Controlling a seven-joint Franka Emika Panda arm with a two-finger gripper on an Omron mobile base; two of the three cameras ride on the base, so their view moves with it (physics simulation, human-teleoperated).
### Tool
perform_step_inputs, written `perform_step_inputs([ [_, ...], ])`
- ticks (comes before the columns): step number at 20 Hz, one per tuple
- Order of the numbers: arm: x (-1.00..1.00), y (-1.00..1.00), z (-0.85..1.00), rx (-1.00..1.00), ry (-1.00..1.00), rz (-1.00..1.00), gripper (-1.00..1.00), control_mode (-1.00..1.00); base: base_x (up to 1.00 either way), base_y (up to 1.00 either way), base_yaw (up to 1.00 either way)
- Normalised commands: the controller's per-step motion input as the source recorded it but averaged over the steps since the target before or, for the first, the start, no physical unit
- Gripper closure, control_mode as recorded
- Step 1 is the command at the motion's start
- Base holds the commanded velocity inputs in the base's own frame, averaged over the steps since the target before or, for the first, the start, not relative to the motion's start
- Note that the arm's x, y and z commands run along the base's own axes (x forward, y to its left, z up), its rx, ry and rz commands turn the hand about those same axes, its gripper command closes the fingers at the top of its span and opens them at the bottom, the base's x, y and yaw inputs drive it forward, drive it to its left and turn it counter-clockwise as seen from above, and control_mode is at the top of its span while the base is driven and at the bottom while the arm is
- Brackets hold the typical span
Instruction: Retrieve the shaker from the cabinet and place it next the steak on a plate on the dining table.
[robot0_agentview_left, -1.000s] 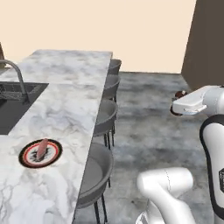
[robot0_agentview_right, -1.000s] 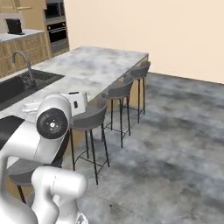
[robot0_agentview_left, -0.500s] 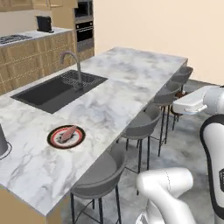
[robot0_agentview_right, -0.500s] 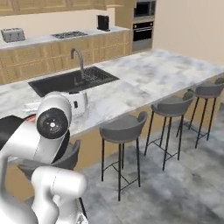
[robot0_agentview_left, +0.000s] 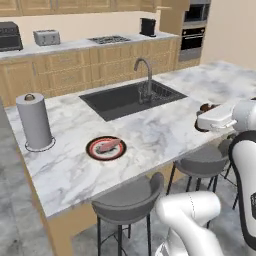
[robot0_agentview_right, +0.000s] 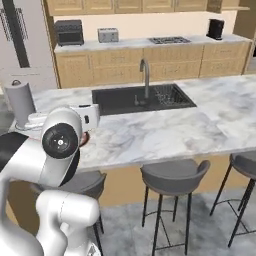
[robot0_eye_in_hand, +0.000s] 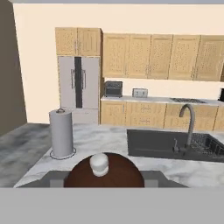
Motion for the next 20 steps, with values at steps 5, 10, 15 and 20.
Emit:
perform_step_inputs([
  [5, 0.0, 0.0, 0.0, 0.0, 0.0, 0.0, 1.0, 1.0, 1.0, -0.54, 0.6],
  [10, 0.0, 0.0, 0.0, 0.0, 0.0, 0.0, 1.0, 1.0, 1.0, -0.57, 0.59],
  [15, 0.0, 0.0, 0.0, 0.0, 0.0, 0.0, 1.0, 1.0, 1.0, -0.62, 0.57],
  [20, 0.0, 0.0, 0.0, 0.0, 0.0, 0.0, 1.0, 1.0, 1.0, -0.66, 0.55],
])
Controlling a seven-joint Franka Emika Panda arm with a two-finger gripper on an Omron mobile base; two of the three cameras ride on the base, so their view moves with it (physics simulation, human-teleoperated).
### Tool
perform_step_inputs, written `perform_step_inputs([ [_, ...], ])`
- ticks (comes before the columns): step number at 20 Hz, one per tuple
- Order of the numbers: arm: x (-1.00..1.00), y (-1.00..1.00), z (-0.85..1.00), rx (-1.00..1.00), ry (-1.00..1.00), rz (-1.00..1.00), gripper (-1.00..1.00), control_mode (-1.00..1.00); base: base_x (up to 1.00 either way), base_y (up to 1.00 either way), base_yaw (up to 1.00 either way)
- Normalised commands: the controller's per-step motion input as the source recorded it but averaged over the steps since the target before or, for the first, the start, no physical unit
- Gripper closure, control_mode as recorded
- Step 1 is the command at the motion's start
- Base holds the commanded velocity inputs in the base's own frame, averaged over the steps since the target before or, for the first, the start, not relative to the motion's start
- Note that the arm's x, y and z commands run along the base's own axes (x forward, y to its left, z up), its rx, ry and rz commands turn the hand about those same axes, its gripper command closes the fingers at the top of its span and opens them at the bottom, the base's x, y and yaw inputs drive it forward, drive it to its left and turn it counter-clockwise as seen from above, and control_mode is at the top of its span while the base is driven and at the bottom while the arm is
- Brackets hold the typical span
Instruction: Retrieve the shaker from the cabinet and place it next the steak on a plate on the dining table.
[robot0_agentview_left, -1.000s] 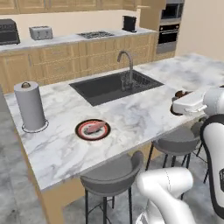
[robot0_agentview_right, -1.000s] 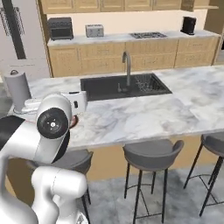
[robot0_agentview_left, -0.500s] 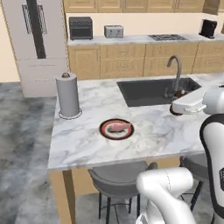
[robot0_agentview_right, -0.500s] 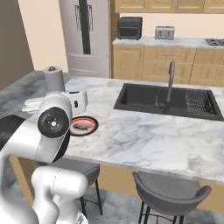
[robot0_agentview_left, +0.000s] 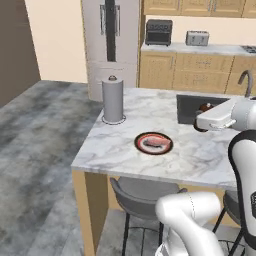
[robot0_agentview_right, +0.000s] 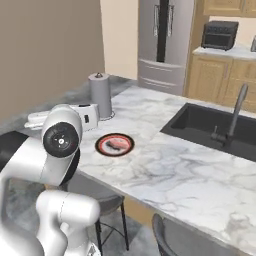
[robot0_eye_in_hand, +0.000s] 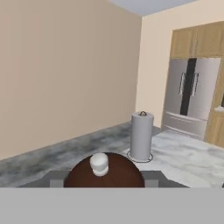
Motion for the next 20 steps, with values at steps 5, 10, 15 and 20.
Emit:
perform_step_inputs([
  [5, 0.0, 0.0, 0.0, 0.0, 0.0, 0.0, 1.0, 1.0, 1.0, -0.71, 0.49],
  [10, 0.0, 0.0, 0.0, 0.0, 0.0, 0.0, 1.0, 1.0, 0.98, -0.46, 0.34],
  [15, 0.0, 0.0, 0.0, 0.0, 0.0, 0.0, 1.0, 1.0, 0.52, -0.09, 0.09],
  [20, 0.0, 0.0, 0.0, 0.0, 0.0, 0.0, 1.0, 1.0, 0.07, 0.05, 0.0],
])
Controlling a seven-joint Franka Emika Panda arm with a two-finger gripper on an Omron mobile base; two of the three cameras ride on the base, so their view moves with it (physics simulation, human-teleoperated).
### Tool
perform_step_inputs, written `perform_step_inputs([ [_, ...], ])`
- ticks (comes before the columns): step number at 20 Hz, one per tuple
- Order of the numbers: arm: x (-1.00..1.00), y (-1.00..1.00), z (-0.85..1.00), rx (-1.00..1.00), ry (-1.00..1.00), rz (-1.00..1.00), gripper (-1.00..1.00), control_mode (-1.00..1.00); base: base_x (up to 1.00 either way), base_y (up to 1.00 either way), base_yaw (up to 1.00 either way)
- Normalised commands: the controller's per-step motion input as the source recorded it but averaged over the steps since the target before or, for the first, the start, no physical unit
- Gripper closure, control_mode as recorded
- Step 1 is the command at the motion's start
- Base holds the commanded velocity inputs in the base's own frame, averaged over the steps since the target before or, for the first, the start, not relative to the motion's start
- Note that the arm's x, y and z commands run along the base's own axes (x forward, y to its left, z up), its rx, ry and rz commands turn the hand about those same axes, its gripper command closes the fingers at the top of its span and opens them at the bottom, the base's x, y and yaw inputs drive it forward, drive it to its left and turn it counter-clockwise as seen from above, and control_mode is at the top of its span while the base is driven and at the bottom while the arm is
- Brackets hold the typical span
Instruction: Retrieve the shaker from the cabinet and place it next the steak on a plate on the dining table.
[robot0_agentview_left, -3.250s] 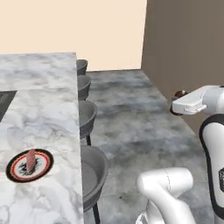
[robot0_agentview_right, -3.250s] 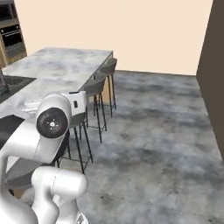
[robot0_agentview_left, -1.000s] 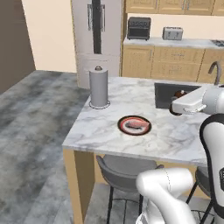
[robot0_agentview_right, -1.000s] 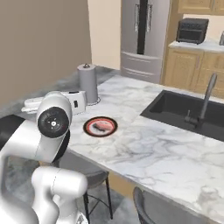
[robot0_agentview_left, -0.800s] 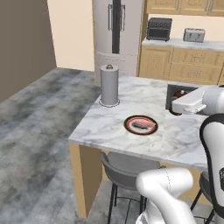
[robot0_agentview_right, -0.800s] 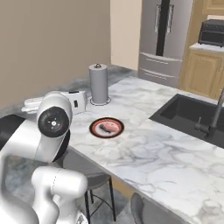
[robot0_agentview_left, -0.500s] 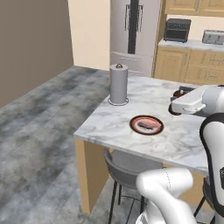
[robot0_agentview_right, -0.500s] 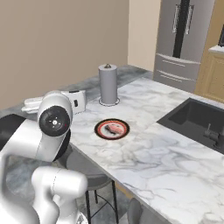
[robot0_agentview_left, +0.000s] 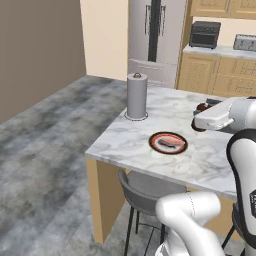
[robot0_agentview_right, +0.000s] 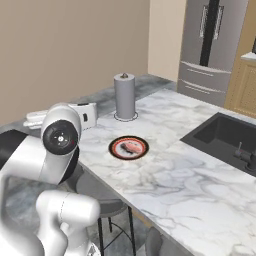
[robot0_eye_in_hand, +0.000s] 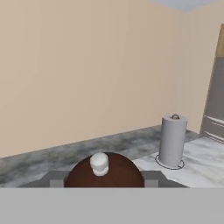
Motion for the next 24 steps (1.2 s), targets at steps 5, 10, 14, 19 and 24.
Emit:
perform_step_inputs([
  [5, 0.0, 0.0, 0.0, 0.0, 0.0, 0.0, 1.0, 1.0, 0.06, 0.01, 0.0],
  [10, 0.26, -0.14, -0.13, -0.01, -0.05, 0.0, 1.0, -1.0, 0.07, 0.0, 0.0],
  [14, 0.42, -0.61, -0.01, 0.0, 0.0, 0.01, 1.0, -1.0, 0.0, 0.0, 0.0],
  [19, 0.41, -0.72, 0.0, 0.0, 0.07, 0.02, 1.0, -1.0, 0.0, 0.0, 0.0],
  [24, 0.46, -0.66, -0.08, 0.0, 0.07, 0.02, 1.0, -1.0, 0.0, 0.0, 0.0],
])
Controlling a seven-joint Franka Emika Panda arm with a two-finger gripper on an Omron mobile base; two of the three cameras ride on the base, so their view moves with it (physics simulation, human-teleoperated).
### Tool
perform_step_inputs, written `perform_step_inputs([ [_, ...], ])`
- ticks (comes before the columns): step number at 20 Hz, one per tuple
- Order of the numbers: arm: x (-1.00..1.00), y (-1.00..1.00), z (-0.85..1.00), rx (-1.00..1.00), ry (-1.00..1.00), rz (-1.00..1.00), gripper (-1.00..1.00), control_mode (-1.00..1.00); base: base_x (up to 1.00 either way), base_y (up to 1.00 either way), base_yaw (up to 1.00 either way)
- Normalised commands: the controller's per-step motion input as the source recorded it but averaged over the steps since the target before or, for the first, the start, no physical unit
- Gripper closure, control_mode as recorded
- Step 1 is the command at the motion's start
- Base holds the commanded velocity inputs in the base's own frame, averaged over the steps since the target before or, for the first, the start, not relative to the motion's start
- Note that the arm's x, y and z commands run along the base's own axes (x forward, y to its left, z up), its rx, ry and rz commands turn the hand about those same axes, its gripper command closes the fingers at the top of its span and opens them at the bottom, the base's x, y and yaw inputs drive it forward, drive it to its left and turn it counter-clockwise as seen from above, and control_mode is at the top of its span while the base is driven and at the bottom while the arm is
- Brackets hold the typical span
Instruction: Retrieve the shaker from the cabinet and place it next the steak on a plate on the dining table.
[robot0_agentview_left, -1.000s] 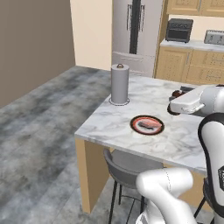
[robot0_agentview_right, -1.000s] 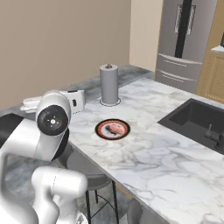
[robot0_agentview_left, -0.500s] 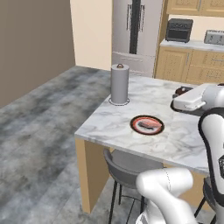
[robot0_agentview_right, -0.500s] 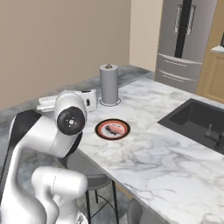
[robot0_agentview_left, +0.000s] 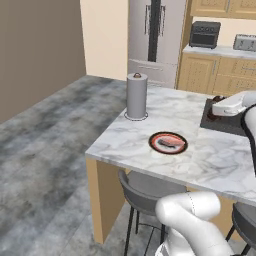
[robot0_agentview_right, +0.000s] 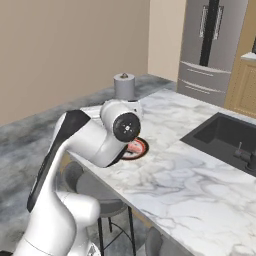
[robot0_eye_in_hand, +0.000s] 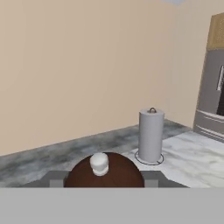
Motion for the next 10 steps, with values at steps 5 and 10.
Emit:
perform_step_inputs([
  [5, 0.19, -0.48, -0.29, 0.01, 0.0, 0.05, 1.0, -1.0, 0.0, 0.0, 0.0],
  [10, 0.07, -0.28, -0.75, 0.05, -0.01, 0.11, 1.0, -1.0, 0.0, 0.0, 0.0],
])
